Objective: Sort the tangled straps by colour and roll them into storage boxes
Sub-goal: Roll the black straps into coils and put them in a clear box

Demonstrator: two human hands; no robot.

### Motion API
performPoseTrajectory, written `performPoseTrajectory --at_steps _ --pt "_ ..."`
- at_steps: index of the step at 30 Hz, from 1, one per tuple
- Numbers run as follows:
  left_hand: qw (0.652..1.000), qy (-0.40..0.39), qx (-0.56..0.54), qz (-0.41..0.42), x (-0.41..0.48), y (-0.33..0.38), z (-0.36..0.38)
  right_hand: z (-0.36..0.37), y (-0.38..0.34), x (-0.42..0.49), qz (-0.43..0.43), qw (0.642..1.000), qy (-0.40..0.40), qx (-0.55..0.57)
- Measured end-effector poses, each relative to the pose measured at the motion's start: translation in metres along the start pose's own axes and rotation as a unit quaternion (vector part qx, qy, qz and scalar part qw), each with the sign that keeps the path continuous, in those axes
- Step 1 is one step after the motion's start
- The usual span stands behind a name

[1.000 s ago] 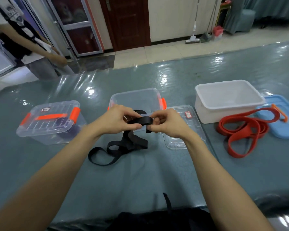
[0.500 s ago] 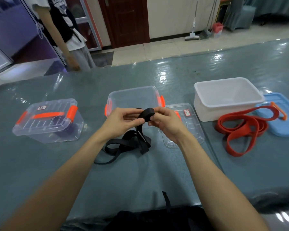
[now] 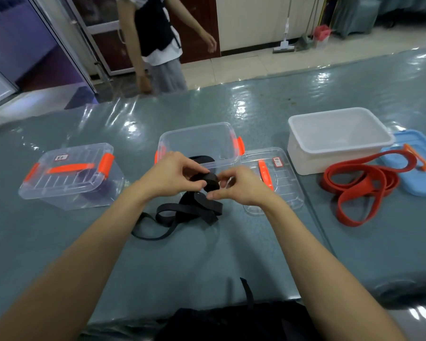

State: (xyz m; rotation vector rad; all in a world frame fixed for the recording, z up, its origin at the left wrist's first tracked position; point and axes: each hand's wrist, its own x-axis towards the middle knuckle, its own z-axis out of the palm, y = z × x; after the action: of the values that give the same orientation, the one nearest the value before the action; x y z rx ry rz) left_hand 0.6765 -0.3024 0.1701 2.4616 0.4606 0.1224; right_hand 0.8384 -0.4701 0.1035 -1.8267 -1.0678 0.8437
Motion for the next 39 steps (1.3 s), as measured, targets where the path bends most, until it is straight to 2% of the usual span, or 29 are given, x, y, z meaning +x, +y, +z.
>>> performPoseTrajectory --at_steps 3,5,9,11,13,16,20,24,27,30,32,35,37,39 --pt "0.993 -0.056 0.101 0.025 0.002 0.007 -0.003 -0.005 -0.010 0.001 -0.038 0.999 -0.001 -0.037" --pt "0.994 -0.060 0.093 0.013 0.003 0.010 -0.005 -0.008 -0.015 0.002 -0.043 0.998 -0.012 -0.047" --pt "0.999 -0.030 0.036 0.000 0.002 0.001 -0.008 -0.006 -0.016 0.001 -0.044 0.999 -0.011 0.022" --pt "1.000 0.009 -0.019 0.011 0.001 -0.007 -0.005 -0.003 -0.013 0.001 -0.057 0.996 0.003 0.062" --pt "0.991 0.054 -0.125 0.020 -0.002 -0.014 0.002 -0.002 -0.011 0.003 -0.070 0.988 0.031 0.136" --pt "0.950 0.126 -0.284 0.030 -0.006 -0.015 0.013 -0.001 -0.010 0.004 -0.081 0.962 0.071 0.249" --pt "0.907 0.198 -0.371 0.018 -0.001 -0.006 0.028 0.005 -0.019 0.006 -0.107 0.928 0.089 0.346" --pt "0.904 0.185 -0.386 0.010 0.000 -0.002 0.027 0.007 -0.025 0.006 -0.114 0.901 0.073 0.412" --pt "0.911 0.167 -0.375 0.017 0.001 -0.005 0.015 0.007 -0.024 0.005 -0.111 0.911 0.051 0.394" --pt "0.935 0.147 -0.322 0.013 0.001 -0.008 0.007 0.005 -0.020 0.006 -0.091 0.930 0.030 0.356" --pt "0.959 0.127 -0.252 0.014 0.000 -0.010 -0.001 -0.003 -0.018 0.005 -0.072 0.960 0.024 0.270" --pt "0.994 0.081 -0.076 0.011 0.000 -0.006 -0.021 -0.016 -0.024 0.005 -0.078 0.987 0.037 0.136" --pt "0.999 0.050 0.013 0.007 0.002 0.001 -0.034 -0.019 -0.037 0.009 -0.099 0.994 0.020 0.047" --pt "0.998 0.049 0.036 0.013 0.003 0.009 -0.044 -0.020 -0.053 0.016 -0.114 0.993 0.014 -0.025"
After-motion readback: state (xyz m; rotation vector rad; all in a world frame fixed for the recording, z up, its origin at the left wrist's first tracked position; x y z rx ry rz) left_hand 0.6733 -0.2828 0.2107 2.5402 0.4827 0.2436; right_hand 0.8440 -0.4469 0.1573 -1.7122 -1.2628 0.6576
